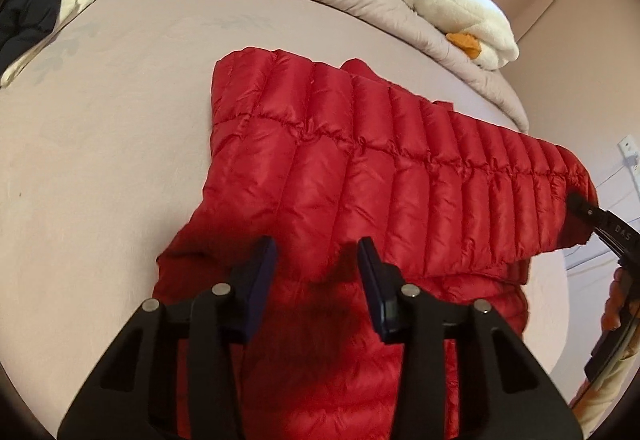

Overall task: Fold large clothes
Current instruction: 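Lift the grasped side with the right tool and fold it toward the zipper, then lay the held jacket side across the body and open the right tool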

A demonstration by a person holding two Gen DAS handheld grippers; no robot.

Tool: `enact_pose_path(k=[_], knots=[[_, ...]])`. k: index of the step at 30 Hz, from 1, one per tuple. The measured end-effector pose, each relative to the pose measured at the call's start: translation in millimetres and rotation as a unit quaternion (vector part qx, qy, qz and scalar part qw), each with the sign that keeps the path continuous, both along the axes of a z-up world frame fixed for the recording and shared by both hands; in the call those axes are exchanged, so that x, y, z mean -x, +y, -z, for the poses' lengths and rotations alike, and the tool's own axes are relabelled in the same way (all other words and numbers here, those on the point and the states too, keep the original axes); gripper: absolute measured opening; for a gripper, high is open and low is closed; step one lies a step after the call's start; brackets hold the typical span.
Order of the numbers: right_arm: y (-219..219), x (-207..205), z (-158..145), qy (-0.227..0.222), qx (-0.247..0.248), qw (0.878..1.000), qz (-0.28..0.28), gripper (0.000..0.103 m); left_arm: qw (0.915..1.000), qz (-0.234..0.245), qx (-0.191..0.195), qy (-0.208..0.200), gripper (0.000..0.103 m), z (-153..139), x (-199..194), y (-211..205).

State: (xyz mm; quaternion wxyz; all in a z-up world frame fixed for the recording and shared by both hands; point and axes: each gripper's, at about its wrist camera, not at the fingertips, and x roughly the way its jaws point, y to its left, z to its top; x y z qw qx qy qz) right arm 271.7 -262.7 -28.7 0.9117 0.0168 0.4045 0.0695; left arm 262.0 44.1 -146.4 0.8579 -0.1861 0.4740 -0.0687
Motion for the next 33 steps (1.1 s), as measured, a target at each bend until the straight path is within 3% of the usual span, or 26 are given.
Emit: enact_pose_path(k=[22,33], knots=[[-18,-18,66,0.072,0.010,0.997,0.031,0.017,0.9991,-0.016,-0.024,0.031,0.038,30,-23,-1],[-20,-19,84,0.079,0.001,0.996,0.041,0.018,0.9988,-0.023,-0.022,0.038,0.035,33,-25,0]])
